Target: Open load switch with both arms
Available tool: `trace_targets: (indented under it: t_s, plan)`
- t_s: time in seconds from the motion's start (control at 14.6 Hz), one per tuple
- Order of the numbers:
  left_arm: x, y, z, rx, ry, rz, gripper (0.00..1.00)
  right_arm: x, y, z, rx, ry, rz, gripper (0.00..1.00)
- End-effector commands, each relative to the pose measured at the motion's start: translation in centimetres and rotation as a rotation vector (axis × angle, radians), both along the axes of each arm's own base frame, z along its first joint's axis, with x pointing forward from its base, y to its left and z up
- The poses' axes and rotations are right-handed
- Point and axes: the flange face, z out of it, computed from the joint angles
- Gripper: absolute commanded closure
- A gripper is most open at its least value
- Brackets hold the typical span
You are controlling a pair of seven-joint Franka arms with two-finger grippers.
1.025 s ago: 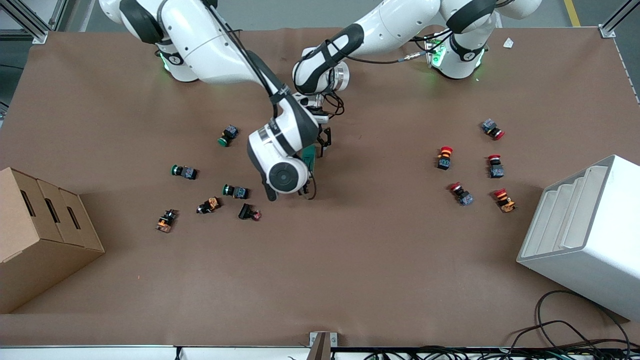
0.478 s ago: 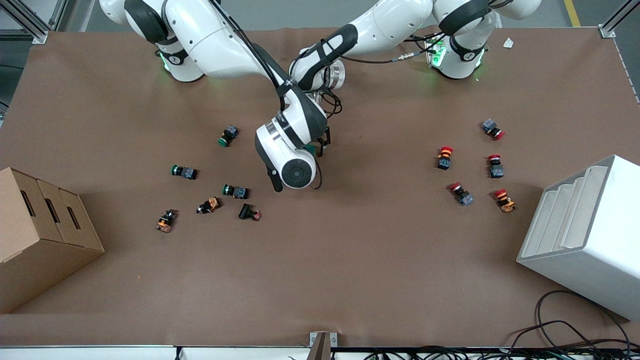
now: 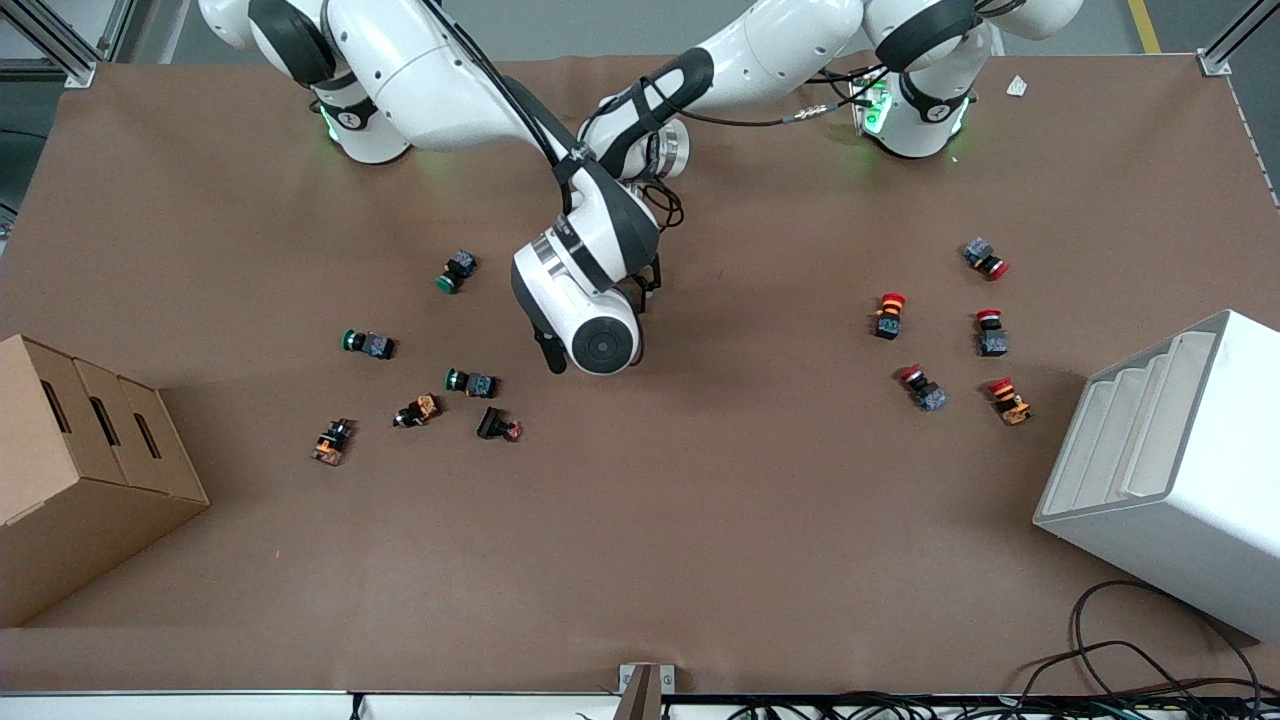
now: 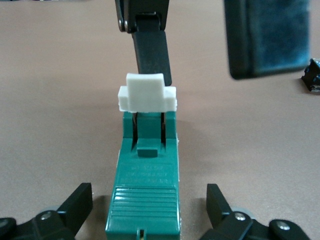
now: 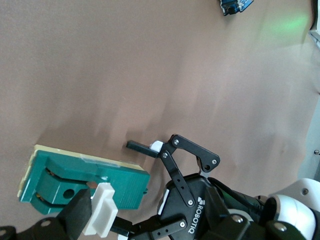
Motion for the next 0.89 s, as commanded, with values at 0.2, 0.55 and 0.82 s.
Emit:
trace_targets:
  t_s: [0.2,0.55,0.82]
  plan:
    - [-1.1,0.0,-2.0,-0.005,0.025,-0.003,0.00,-3.4,1.9,-0.7,-0.006,0.054,0.030,0.00]
    - [-1.0,0.0,-1.9,-0.006,0.023,-0.003,0.00,-5.2,2.0,-3.8,-0.026,0.052,0.037,0.00]
    - [-1.0,0.0,-1.9,-0.005,0.022,-0.006,0.00,-5.0,1.4,-4.2,-0.026,0.043,0.039,0.00]
